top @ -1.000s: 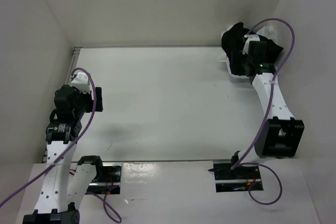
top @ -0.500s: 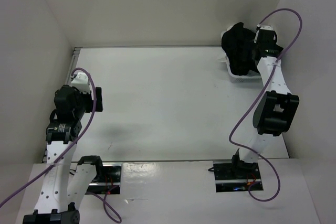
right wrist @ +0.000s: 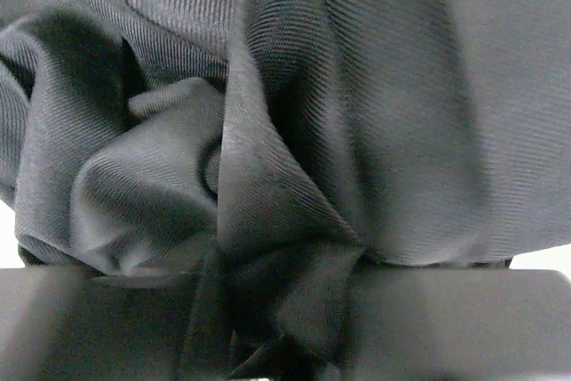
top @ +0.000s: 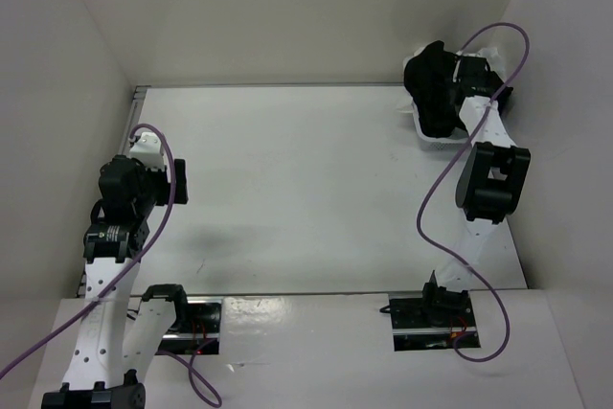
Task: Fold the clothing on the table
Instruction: Grab the skirt from the pile, then move the skirt to the center of the board
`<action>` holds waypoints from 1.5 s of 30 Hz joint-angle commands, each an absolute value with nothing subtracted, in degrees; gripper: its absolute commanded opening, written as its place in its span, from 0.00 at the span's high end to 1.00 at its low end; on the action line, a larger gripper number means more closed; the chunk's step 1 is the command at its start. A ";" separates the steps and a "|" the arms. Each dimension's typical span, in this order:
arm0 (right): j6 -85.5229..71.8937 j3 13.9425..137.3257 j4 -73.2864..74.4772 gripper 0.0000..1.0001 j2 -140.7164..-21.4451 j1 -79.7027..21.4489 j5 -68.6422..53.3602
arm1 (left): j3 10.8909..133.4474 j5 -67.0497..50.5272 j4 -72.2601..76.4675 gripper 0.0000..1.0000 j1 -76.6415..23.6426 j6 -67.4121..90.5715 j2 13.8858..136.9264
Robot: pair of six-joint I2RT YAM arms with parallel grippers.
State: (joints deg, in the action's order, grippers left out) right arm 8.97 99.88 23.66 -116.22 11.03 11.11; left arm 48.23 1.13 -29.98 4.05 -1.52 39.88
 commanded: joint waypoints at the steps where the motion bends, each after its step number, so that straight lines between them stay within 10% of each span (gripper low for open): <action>1: 8.53 103.80 20.48 0.73 -113.91 10.72 11.25 | 49.39 0.53 -28.39 0.00 4.39 -2.02 39.38; 4: 6.86 102.66 19.07 1.00 -108.04 10.72 9.94 | 49.39 0.53 -28.39 0.00 4.39 -2.02 38.85; 27: 14.23 100.56 33.74 1.00 -77.78 -13.35 -11.86 | 48.87 0.00 -28.39 0.00 4.39 -2.54 37.27; 29: 18.70 96.69 38.28 0.89 -79.10 -15.02 -12.65 | 48.87 0.00 -28.39 0.00 4.39 -2.55 37.27; 30: 23.51 94.07 40.58 0.60 -80.32 -15.90 -13.53 | 48.87 -0.52 -28.39 0.00 4.39 -2.55 37.27; 33: 31.09 87.66 49.64 0.25 -80.86 -22.48 -14.59 | 48.87 -0.53 -28.39 0.00 4.39 -2.55 36.74; 36: 34.01 83.16 50.36 0.06 -78.67 -27.94 -14.59 | 48.87 -0.53 -28.39 0.00 4.39 -2.55 36.74; 45: 35.15 84.20 49.83 0.02 -78.12 -34.78 -14.41 | 48.87 1.31 -27.87 0.00 4.39 -2.55 35.69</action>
State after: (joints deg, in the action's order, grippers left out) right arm 32.34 82.30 48.82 -76.82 -30.04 -12.64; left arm 48.23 0.23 -29.95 4.05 -1.54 36.77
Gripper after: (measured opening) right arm 0.977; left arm 1.001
